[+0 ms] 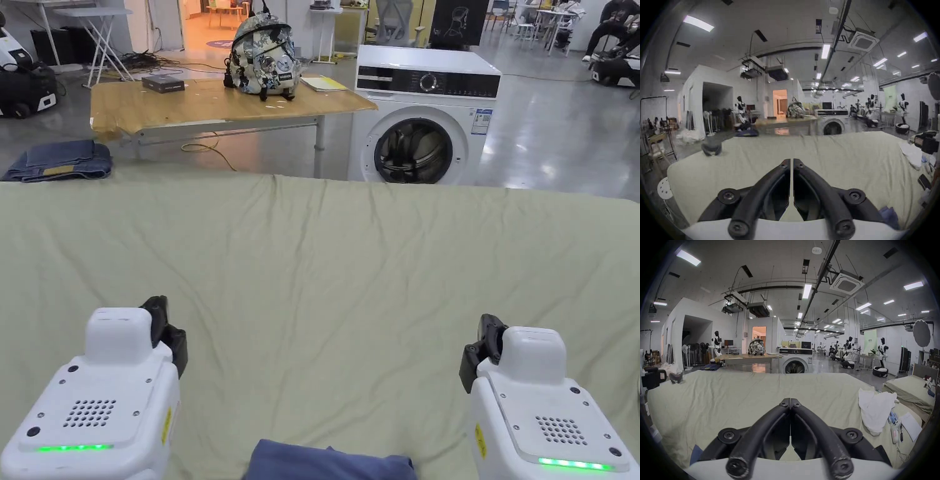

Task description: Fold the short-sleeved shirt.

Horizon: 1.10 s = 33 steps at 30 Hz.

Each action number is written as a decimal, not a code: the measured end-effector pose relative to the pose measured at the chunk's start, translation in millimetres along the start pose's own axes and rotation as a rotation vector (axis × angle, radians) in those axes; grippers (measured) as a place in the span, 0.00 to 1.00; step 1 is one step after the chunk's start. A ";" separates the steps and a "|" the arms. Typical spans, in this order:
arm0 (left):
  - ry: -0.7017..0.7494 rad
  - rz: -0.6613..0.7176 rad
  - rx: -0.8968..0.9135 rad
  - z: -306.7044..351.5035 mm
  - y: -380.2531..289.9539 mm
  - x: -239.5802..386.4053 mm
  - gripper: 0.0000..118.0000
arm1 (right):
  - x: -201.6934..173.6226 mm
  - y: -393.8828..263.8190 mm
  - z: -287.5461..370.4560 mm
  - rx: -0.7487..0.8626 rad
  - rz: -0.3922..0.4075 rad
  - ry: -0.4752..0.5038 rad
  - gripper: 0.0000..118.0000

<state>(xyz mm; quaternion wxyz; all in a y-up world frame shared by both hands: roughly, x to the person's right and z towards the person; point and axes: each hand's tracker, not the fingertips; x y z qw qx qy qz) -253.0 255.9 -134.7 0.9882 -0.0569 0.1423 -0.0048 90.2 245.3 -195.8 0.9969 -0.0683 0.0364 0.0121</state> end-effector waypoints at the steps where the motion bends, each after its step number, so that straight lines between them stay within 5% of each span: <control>1: 0.010 0.001 0.011 1.9 0.8 -1.3 0.00 | -0.1 1.3 0.4 0.005 -0.004 -0.002 0.00; 6: -0.021 -0.011 -0.005 1.0 1.8 -5.5 0.00 | -3.1 -1.4 9.2 -0.046 0.004 0.032 0.00; 15: -0.092 -0.028 -0.090 2.0 -12.4 -3.3 0.00 | -44.8 -81.3 44.1 -0.330 0.094 0.240 0.00; 24: -0.127 0.009 -0.233 7.2 -42.1 -9.8 0.00 | -49.8 -152.0 33.6 -0.500 0.114 0.190 0.00; 27: -0.185 0.063 -0.349 6.0 -54.3 -18.3 0.00 | -50.9 -149.8 31.9 -0.486 0.133 0.185 0.00; 33: -0.525 0.355 -0.753 -31.9 -86.3 -51.2 0.00 | -46.2 -148.6 29.6 -0.494 0.114 0.193 0.00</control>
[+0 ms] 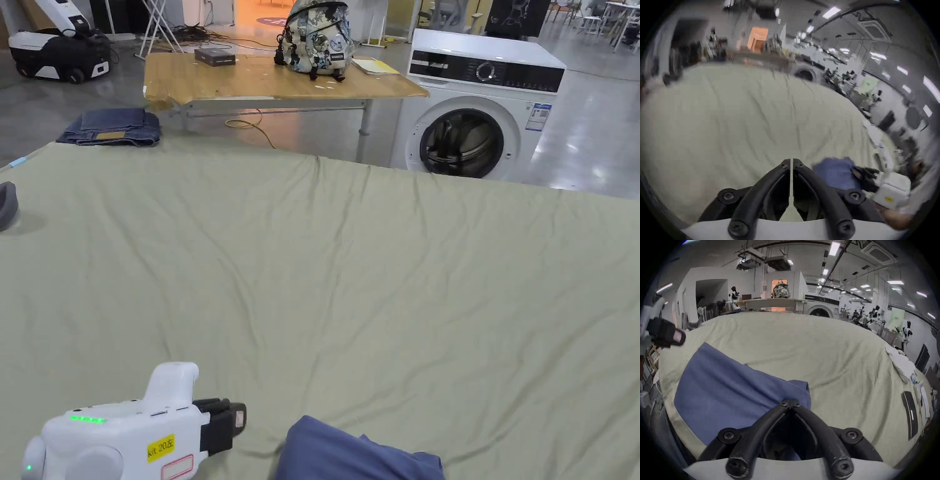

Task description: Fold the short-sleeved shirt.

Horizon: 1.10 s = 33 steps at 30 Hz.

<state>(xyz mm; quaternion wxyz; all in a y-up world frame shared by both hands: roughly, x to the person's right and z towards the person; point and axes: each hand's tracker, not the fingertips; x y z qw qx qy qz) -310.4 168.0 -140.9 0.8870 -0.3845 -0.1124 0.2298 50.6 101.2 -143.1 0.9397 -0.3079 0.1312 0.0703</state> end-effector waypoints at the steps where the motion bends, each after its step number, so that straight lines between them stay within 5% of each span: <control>1: -0.064 0.037 -0.045 -5.1 1.0 -9.4 0.00 | 0.4 0.4 0.0 0.000 0.003 0.002 0.00; 7: -0.355 0.199 -0.242 -27.6 4.0 -44.6 0.06 | 3.8 1.5 -0.1 -0.004 -0.001 0.015 0.00; 8: -0.380 0.198 -0.240 -31.4 4.8 -49.4 0.20 | 3.9 1.3 0.3 -0.004 -0.003 0.016 0.00; 9: -0.406 0.209 -0.261 -36.4 5.3 -51.8 0.46 | 3.9 1.2 0.3 -0.004 -0.006 0.016 0.00; 11: -0.436 0.238 -0.289 -48.4 1.8 -58.4 0.68 | 4.2 1.8 0.2 -0.005 -0.005 0.017 0.00; 20: -0.653 0.364 -0.380 -120.8 -30.7 -55.0 0.67 | 4.9 1.8 0.6 -0.010 -0.011 0.020 0.00; 22: -0.681 0.428 -0.327 -124.9 -36.1 -55.0 0.52 | 5.1 1.6 1.4 -0.007 -0.014 0.020 0.00; 24: -0.632 0.471 -0.323 -130.6 -44.8 -60.5 0.25 | 4.9 1.6 1.9 -0.008 -0.016 0.017 0.00; 33: -0.663 0.488 -0.279 -117.5 -48.2 -57.0 0.17 | 2.1 2.0 2.5 0.004 0.005 0.016 0.00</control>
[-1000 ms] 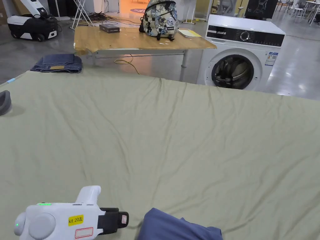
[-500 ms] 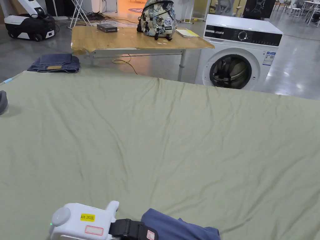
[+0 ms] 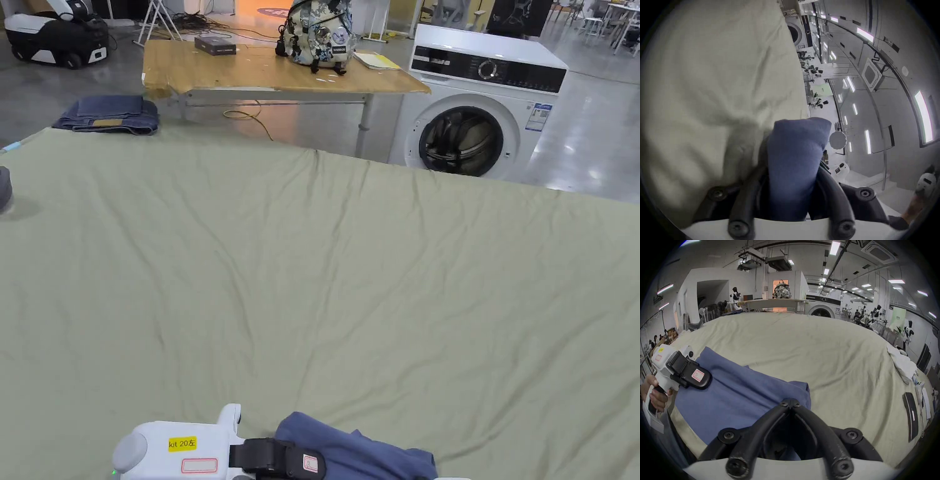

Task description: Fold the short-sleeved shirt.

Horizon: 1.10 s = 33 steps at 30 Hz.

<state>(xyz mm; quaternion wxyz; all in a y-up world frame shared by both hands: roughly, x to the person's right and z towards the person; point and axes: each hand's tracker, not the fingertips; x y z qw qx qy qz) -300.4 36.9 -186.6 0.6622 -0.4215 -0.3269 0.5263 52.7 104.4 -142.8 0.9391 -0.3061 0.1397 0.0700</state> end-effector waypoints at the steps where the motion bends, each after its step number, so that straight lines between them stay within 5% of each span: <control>1: 0.004 -0.003 -0.001 0.2 0.3 -0.4 0.17 | -1.2 1.5 1.5 0.002 0.016 -0.002 0.00; 14: 0.073 -0.096 0.000 72.5 23.7 77.6 0.17 | 35.5 82.5 19.6 0.216 -0.010 -0.098 0.00; 25: 0.389 -0.198 0.100 252.1 85.1 107.8 0.17 | 48.2 126.1 13.0 0.282 -0.014 -0.128 0.00; 33: 0.632 -0.091 0.292 386.8 104.0 144.7 0.17 | 50.7 117.9 6.1 0.258 -0.017 -0.142 0.00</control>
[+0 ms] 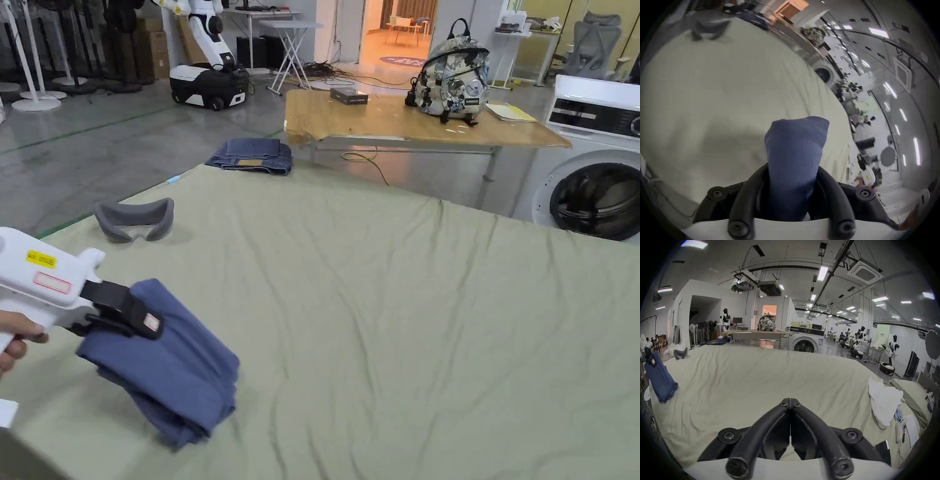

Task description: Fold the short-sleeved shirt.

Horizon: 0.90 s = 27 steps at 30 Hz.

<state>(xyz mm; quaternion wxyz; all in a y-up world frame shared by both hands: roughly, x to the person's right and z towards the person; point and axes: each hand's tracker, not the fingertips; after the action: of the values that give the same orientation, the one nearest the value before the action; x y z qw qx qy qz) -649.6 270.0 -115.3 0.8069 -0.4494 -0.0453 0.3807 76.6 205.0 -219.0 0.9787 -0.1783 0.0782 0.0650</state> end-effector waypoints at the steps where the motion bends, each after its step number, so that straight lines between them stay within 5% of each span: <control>1: 0.034 0.006 0.011 10.6 0.7 -0.7 0.17 | 0.5 -2.2 -0.5 -0.007 -0.002 -0.003 0.00; 10: 0.199 0.086 -0.004 22.6 5.6 -29.5 0.19 | 2.1 -13.7 -7.2 -0.051 -0.011 -0.013 0.00; 15: 0.396 0.016 0.044 29.4 25.6 -42.1 0.57 | 1.4 -12.1 -7.7 -0.046 -0.003 -0.013 0.00; 21: 0.485 0.062 0.162 39.8 24.8 -36.1 0.56 | -2.3 -9.2 -8.6 -0.045 -0.001 -0.007 0.00; 27: 0.587 -0.059 0.151 15.9 42.8 -62.9 0.55 | -6.1 -12.3 -9.3 -0.050 -0.003 0.006 0.00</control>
<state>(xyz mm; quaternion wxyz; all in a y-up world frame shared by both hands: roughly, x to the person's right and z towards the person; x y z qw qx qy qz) -725.2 252.8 -121.5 0.8273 -0.4776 0.2052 0.2131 71.3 189.7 -222.3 0.9738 -0.2029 0.0794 0.0650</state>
